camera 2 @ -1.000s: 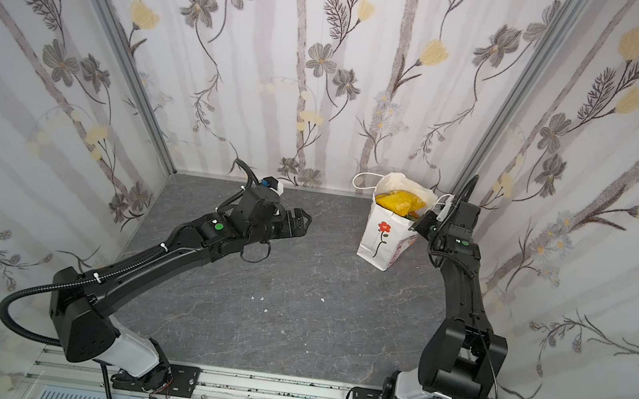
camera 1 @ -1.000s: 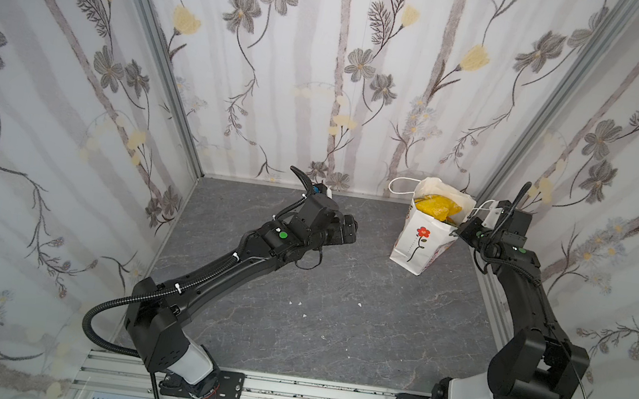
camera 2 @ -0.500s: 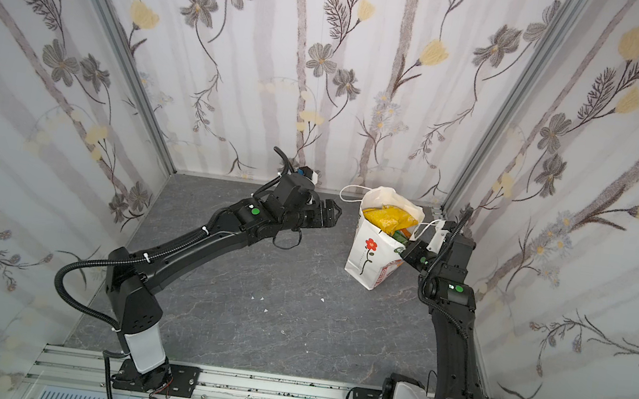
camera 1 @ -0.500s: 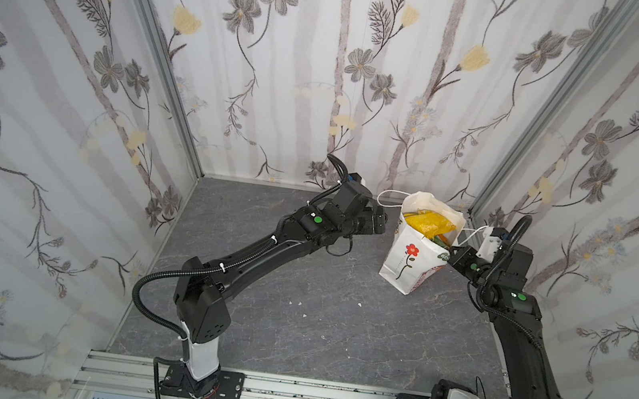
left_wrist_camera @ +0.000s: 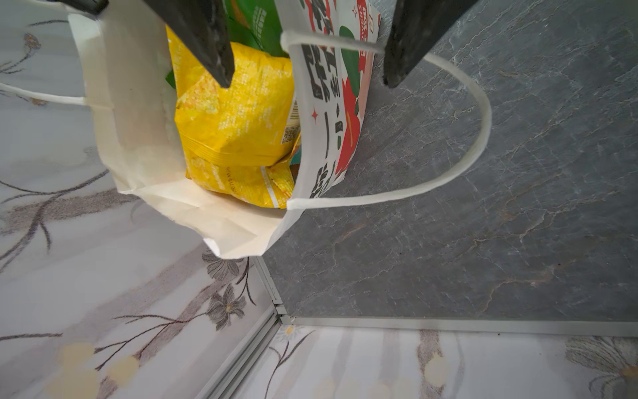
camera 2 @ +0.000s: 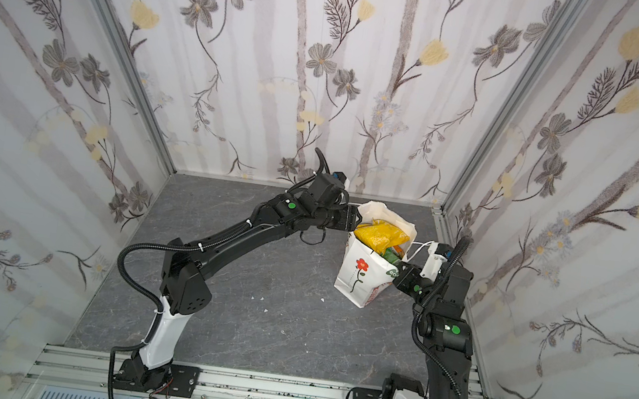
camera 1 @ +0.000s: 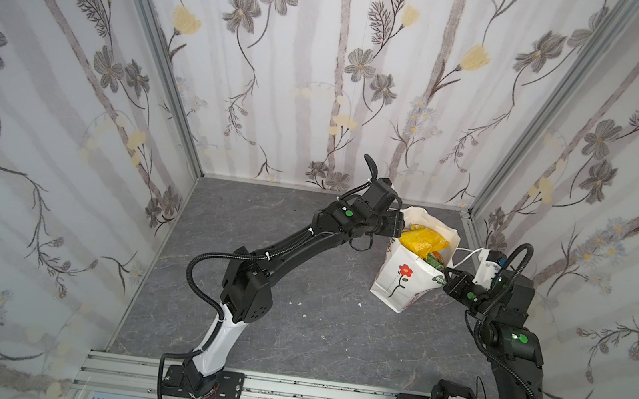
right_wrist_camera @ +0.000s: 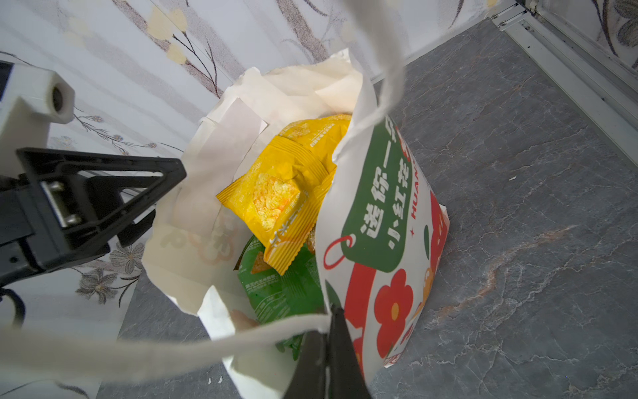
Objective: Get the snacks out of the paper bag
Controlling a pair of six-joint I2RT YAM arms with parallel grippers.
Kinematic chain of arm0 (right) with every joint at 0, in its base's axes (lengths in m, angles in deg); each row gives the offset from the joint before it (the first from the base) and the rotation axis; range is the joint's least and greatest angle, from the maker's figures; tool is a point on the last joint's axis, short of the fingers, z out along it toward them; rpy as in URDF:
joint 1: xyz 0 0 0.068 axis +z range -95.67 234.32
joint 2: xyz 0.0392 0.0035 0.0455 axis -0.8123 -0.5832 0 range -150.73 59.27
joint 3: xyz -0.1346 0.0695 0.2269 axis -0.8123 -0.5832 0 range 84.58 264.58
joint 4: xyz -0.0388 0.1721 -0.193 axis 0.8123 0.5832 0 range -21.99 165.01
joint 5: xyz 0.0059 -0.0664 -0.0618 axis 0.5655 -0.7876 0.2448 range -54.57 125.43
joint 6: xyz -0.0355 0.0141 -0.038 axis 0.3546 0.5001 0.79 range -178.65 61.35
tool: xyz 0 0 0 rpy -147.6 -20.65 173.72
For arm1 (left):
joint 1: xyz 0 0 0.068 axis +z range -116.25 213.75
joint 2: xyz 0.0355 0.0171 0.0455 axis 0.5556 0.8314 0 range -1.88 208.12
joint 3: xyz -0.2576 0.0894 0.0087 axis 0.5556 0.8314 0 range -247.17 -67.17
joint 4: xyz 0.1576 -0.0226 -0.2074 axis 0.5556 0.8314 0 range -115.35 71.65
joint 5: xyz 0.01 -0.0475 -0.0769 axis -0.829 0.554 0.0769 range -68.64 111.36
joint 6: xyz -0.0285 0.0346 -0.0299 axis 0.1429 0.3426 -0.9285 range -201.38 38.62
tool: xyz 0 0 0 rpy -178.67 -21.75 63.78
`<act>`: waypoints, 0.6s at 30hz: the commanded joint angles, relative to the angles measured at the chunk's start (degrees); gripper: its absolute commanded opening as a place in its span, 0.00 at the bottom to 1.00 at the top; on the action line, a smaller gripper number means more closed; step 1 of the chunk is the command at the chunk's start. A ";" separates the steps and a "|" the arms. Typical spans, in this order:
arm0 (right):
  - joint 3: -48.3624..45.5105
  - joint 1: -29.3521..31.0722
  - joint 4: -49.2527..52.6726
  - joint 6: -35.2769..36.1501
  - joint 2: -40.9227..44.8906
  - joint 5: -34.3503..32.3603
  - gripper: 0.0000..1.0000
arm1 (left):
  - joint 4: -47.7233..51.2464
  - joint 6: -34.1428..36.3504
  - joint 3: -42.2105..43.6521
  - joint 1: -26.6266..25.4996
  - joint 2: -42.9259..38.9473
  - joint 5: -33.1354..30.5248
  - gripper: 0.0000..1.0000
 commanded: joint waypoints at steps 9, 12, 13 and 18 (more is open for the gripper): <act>0.88 0.91 1.72 2.17 0.38 0.69 0.00 | 5.97 -0.53 -2.51 -0.32 0.80 3.10 0.13; 1.23 2.30 1.79 0.91 0.65 2.68 0.00 | 5.52 -1.29 2.47 -0.40 -3.52 1.61 0.02; 1.34 2.77 1.59 0.19 0.81 3.59 0.00 | 4.57 -1.79 5.48 -0.40 -5.64 0.93 0.00; 1.54 6.69 -0.01 -3.48 1.67 5.66 0.00 | -2.55 -3.77 22.80 -0.39 -18.68 -1.60 0.00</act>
